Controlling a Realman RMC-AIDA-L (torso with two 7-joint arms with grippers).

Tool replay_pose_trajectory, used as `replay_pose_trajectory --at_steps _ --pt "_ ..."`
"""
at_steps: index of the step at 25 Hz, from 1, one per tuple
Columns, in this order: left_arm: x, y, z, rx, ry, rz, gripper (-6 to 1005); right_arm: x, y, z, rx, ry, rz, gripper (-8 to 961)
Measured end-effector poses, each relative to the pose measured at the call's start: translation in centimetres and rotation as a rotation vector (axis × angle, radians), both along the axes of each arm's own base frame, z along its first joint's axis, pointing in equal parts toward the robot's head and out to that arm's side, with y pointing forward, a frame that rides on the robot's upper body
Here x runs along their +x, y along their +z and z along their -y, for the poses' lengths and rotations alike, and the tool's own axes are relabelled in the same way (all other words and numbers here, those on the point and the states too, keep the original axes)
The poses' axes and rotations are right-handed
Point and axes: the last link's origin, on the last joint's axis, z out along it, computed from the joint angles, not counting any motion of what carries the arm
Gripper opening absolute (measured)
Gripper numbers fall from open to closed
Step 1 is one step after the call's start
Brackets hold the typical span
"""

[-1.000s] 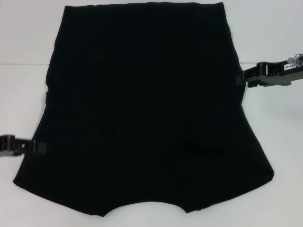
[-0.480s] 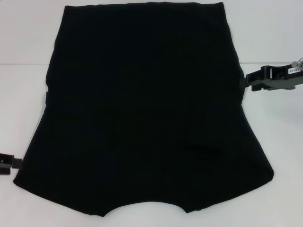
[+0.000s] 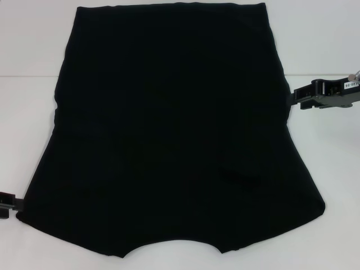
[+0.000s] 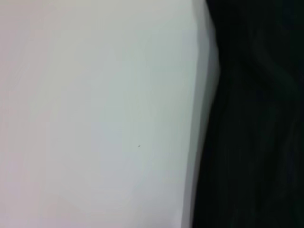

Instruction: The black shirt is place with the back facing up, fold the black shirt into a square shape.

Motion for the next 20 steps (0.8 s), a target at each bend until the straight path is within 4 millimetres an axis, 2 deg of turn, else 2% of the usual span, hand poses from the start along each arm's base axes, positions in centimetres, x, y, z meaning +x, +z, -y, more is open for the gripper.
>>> replay_pose_trajectory --at_steps 20 --pt "0.3 -1.3 -0.2 -0.024 -0.002 0.011 452 0.5 0.5 0.0 0.009 -0.007 0.007 445"
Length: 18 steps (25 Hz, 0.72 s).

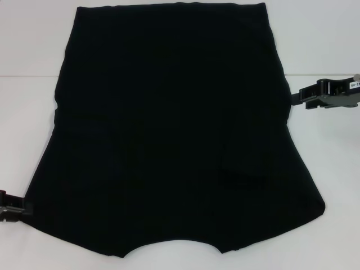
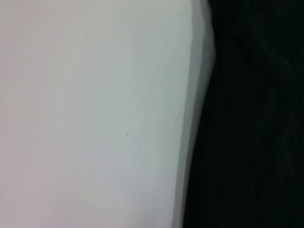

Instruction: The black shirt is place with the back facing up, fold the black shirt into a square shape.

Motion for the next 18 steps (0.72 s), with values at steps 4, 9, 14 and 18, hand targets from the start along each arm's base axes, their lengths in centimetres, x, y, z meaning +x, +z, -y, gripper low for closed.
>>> replay_pose_trajectory --at_steps 4,9,14,18 --pt "0.0 0.0 -0.1 0.0 -0.001 0.0 451 0.2 0.0 0.1 0.0 -0.003 0.0 445" --pt "0.4 -0.6 -0.3 -0.011 -0.007 0.014 450 0.3 0.0 0.1 -0.001 -0.005 0.0 446" --pt "0.8 -0.9 -0.6 -0.017 -0.021 0.021 449 0.3 0.0 0.2 -0.002 -0.006 0.0 445" --pt "1.1 -1.2 -0.8 -0.02 -0.027 0.026 448 0.5 0.0 0.3 -0.003 -0.009 0.001 445"
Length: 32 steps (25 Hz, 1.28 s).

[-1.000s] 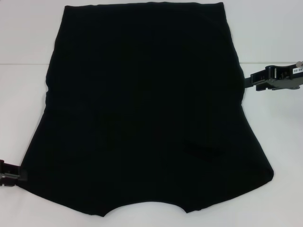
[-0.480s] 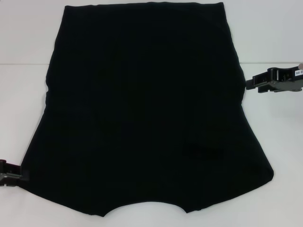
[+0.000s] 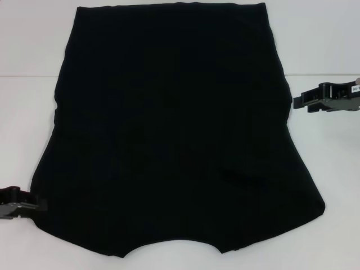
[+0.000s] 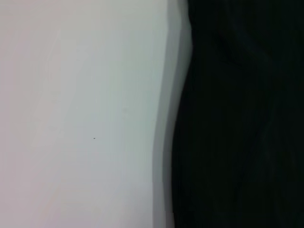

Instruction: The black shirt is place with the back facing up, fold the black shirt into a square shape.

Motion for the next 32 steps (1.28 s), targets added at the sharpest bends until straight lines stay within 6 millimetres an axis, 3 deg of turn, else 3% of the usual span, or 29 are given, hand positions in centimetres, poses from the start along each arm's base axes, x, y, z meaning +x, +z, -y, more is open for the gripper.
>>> replay_pose_trajectory --at_steps 19,30,32 --pt "1.3 -1.0 -1.8 0.009 -0.048 -0.023 444 0.4 0.2 0.2 0.004 -0.004 -0.007 445" --pt "1.5 -1.0 -1.8 0.012 -0.051 -0.019 363 0.9 0.9 0.7 -0.001 -0.012 -0.026 445" --pt "1.6 -0.9 -1.9 0.012 -0.055 -0.017 221 0.9 1.1 0.9 -0.02 -0.009 -0.02 446"
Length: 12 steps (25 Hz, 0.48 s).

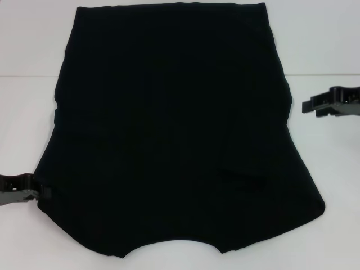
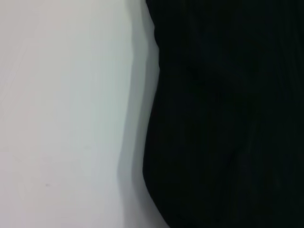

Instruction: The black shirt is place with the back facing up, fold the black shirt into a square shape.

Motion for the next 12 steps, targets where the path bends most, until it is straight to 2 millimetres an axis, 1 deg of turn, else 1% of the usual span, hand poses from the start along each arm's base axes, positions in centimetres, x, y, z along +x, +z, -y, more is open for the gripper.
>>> replay_pose_trajectory --at_steps 1,3,7,12 --pt "0.0 0.0 0.0 -0.002 -0.003 0.0 150 0.0 0.0 0.2 -0.013 0.001 0.003 446" --pt "0.2 0.0 -0.1 -0.008 -0.019 0.002 109 0.2 0.1 0.7 -0.052 0.003 0.019 446" --pt "0.3 0.3 -0.3 0.01 -0.035 0.011 28 1.4 0.5 2.4 -0.152 -0.022 0.069 446" --pt "0.4 0.9 -0.7 0.044 -0.041 0.019 28 2.6 0.9 4.2 -0.22 -0.046 0.078 446"
